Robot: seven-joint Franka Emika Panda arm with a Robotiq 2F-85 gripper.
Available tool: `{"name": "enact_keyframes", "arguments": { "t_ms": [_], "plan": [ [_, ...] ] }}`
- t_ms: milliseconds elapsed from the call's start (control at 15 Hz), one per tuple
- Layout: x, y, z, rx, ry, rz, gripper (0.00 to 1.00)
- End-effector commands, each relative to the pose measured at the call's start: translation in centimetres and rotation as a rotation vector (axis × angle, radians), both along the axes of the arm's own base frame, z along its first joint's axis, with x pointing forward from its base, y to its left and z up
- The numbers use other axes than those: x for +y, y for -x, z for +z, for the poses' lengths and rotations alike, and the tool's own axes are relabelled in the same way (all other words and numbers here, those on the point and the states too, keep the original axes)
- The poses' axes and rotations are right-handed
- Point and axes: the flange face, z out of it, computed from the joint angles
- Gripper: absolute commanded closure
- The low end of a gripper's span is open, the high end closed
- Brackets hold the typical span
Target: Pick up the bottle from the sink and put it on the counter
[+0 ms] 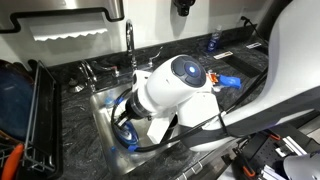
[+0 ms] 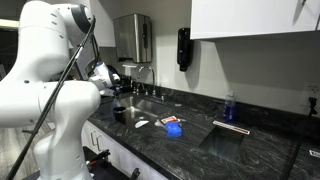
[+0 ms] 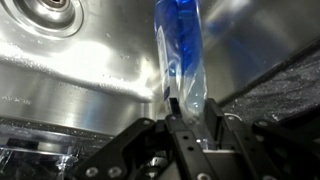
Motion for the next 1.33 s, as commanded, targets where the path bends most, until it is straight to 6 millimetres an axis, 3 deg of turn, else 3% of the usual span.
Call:
{"name": "enact_keyframes", "arguments": {
  "t_ms": [0, 333, 733, 1000, 1267],
  "plan": [
    [-1.6, 0.0, 4.1, -0.053, 0.005, 0.012, 0.93],
    [-4.4, -0.3, 8.0, -0.112, -0.002, -0.013, 0.93],
    [-9.8, -0.1, 11.7, -0.152, 0.031, -0.045, 0.93],
    [-13.8, -0.5, 11.7, -0.163, 0.061, -0.109, 0.93],
    [-18.1, 0.4, 9.8, -0.156, 0.077, -0.211, 0.93]
  ]
}}
